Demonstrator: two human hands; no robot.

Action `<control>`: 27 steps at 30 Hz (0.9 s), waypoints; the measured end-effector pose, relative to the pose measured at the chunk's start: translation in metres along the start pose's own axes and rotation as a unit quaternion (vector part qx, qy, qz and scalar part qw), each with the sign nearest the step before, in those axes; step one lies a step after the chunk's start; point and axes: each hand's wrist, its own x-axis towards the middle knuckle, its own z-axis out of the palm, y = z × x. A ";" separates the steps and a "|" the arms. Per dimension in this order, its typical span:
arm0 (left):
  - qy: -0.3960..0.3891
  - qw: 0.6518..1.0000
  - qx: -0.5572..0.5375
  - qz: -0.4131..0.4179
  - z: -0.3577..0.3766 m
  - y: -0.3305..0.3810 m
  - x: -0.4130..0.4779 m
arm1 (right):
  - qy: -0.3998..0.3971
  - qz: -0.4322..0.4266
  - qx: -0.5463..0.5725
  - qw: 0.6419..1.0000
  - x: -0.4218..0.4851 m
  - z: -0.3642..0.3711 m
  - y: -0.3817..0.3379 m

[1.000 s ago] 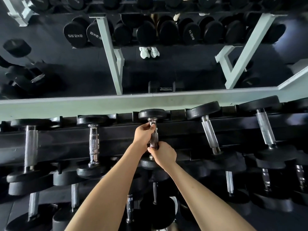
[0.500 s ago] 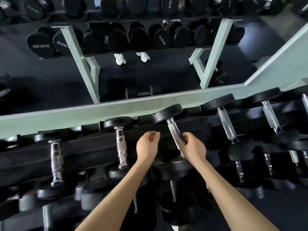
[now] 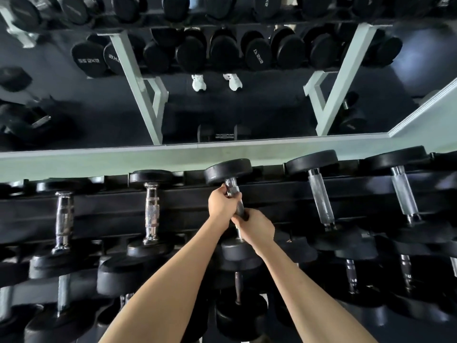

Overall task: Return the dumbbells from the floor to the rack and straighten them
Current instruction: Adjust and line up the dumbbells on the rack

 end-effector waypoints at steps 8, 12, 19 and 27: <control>-0.016 0.993 0.113 0.041 0.012 0.014 -0.003 | -0.020 0.057 0.116 0.991 0.003 -0.003 0.011; -0.016 0.993 0.112 0.039 0.011 0.013 -0.002 | -0.018 0.067 0.120 0.990 0.004 0.001 0.011; -0.030 0.996 0.085 0.026 0.005 0.007 0.001 | -0.013 0.071 0.110 0.991 0.001 0.004 0.003; 0.165 0.969 0.170 0.069 0.005 0.020 -0.033 | 0.227 -0.053 0.096 0.968 -0.024 -0.053 0.035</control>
